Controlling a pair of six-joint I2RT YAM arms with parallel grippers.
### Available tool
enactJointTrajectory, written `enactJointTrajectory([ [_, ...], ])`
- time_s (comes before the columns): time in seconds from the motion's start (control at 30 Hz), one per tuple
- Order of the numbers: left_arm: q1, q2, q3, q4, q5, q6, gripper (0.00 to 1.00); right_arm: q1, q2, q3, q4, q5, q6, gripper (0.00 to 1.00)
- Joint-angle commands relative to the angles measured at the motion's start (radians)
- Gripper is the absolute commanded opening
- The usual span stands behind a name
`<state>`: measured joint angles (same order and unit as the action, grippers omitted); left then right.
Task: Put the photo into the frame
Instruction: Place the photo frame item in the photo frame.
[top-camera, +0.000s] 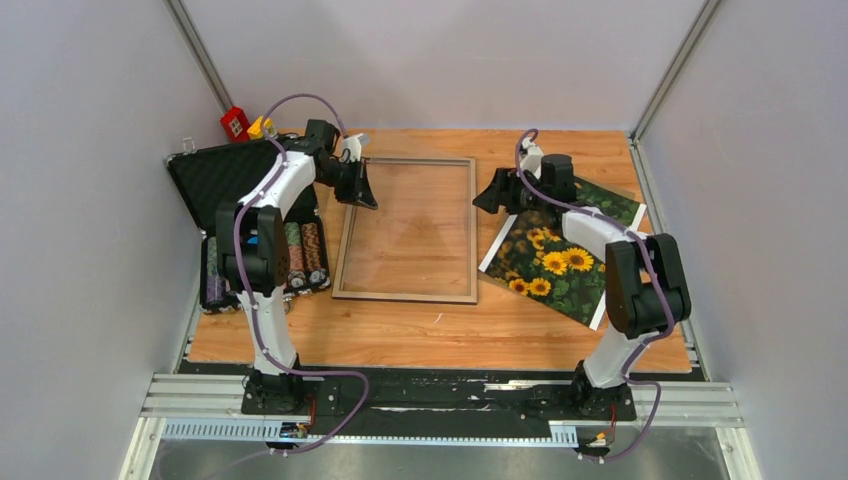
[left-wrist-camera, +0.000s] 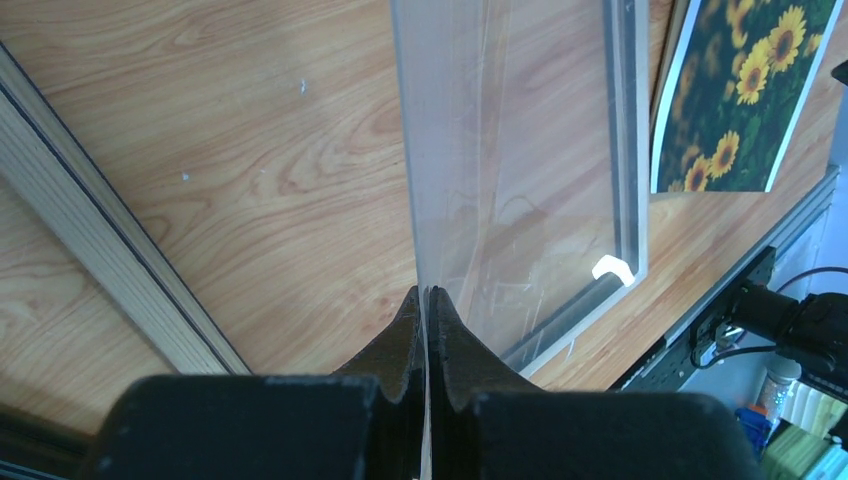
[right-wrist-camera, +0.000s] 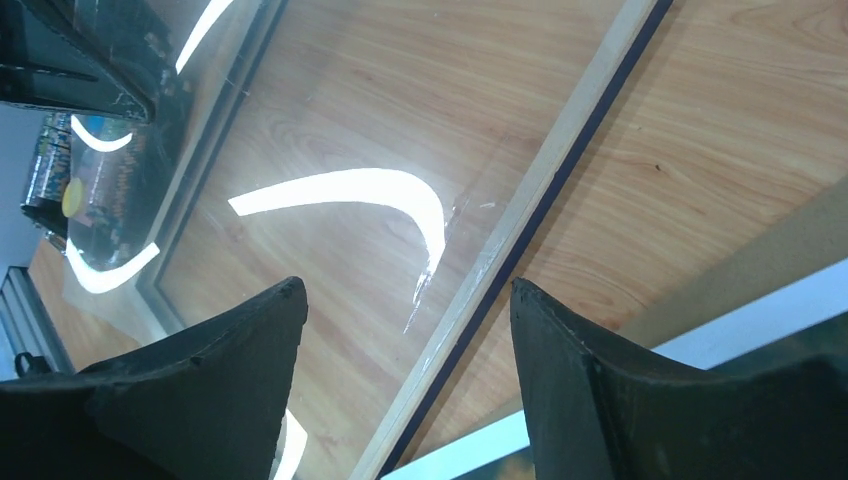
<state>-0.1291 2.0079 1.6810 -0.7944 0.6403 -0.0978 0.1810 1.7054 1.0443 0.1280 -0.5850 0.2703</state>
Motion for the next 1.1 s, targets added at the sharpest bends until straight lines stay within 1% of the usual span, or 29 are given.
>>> enactJointTrajectory([
  [0.0, 0.009, 0.017, 0.043, 0.001, -0.022, 0.027, 0.00, 0.025, 0.075, 0.078, 0.016, 0.065, -0.045, 0.72],
  [0.27, 0.009, 0.012, 0.019, 0.030, -0.026, 0.007, 0.00, 0.048, 0.194, 0.159, 0.002, 0.128, -0.031, 0.65],
  [0.57, 0.009, -0.002, -0.014, 0.039, -0.068, 0.022, 0.00, 0.061, 0.282, 0.217, -0.028, 0.182, -0.022, 0.55],
  [1.07, 0.009, -0.021, -0.070, 0.078, -0.082, 0.015, 0.00, 0.068, 0.337, 0.247, -0.052, 0.173, -0.016, 0.52],
])
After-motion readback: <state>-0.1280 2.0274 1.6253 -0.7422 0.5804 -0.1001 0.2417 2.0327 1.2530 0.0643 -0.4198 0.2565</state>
